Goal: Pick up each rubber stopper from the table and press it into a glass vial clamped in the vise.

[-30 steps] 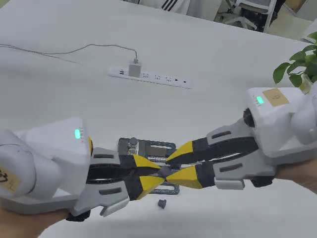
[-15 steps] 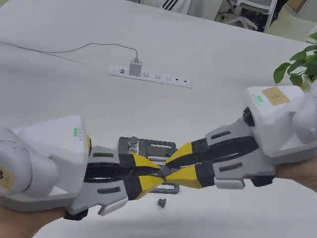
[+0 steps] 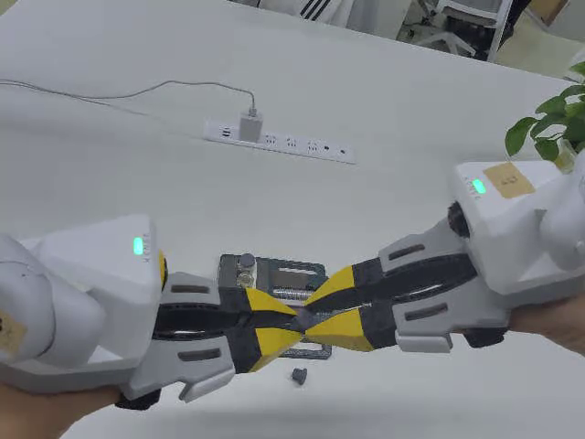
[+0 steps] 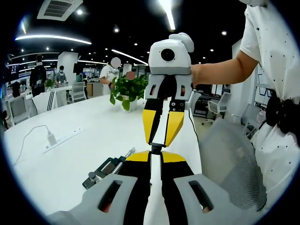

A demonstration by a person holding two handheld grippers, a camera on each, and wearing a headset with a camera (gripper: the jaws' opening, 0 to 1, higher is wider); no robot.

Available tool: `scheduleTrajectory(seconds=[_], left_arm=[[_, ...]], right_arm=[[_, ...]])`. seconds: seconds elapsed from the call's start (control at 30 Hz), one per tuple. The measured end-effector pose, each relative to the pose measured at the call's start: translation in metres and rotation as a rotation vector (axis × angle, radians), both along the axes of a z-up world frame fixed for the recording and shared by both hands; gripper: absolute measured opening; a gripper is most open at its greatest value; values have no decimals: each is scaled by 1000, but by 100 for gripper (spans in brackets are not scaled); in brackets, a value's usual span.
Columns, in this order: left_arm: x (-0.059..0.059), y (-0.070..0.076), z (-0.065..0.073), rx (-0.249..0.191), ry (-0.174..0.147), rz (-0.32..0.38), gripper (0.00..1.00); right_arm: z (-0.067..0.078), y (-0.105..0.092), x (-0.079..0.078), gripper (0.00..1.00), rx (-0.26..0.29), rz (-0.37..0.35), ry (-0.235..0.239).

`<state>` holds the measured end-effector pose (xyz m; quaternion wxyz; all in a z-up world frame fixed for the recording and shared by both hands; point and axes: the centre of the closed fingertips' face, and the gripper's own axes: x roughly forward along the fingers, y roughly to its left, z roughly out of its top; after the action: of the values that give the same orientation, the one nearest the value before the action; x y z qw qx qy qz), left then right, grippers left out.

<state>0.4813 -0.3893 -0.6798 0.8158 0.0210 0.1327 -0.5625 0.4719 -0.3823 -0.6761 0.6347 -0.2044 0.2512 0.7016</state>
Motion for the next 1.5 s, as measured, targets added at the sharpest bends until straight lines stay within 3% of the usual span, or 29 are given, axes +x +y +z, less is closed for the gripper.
scheduleTrajectory(seconds=[0.5,0.7,1.13,1.5], left_arm=[[3,2,-1,-6,-9,7,4],[4,10,-2,-14,-1,31,5],[14,45,-15,2,18,131,25],[16,69,-38,70,17,186,44]], right_arm=[[-1,2,4,6,-17,-9,12],[-1,8,6,6,-21,-6,23],[2,21,25,6,-33,-41,25],[-12,29,53,6,-119,-90,-3]])
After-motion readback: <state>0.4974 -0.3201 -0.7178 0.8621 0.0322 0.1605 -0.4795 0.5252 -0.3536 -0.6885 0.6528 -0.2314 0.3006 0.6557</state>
